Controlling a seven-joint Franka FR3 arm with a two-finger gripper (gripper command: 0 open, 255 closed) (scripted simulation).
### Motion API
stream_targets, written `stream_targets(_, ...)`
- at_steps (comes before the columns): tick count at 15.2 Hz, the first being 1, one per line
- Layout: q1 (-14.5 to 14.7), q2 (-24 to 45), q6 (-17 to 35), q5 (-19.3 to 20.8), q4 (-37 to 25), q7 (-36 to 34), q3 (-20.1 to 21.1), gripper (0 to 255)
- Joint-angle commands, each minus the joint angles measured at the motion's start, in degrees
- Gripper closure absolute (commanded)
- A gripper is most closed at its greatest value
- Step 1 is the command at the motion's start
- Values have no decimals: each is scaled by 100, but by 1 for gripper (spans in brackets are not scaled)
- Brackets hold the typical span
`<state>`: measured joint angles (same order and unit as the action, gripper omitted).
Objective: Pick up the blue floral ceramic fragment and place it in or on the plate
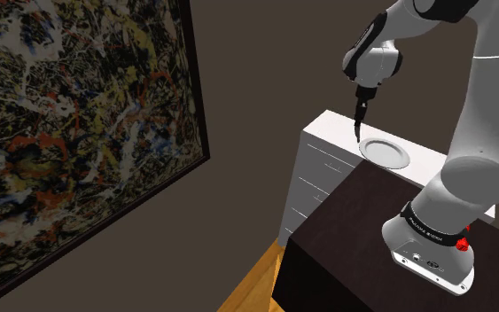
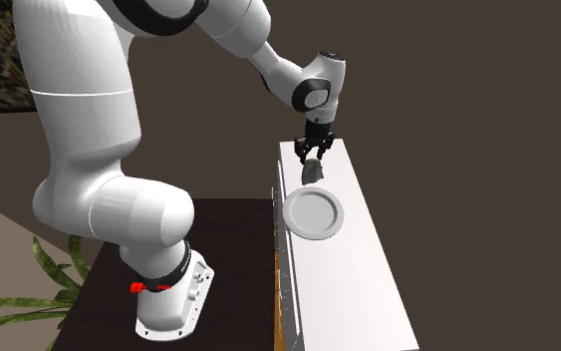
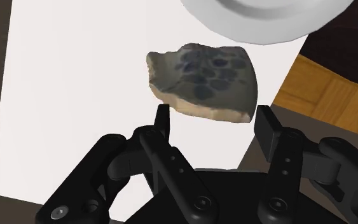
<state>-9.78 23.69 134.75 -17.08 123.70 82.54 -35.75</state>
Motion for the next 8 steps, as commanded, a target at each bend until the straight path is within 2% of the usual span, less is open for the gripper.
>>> stream_targets(1, 40, -89, -74, 74, 3, -47, -50, 255)
stream_targets(5, 184, -797, 274, 510, 934, -16, -421, 255)
stream_targets(8, 267, -1365, 491, 1004, 1576, -94, -757, 255)
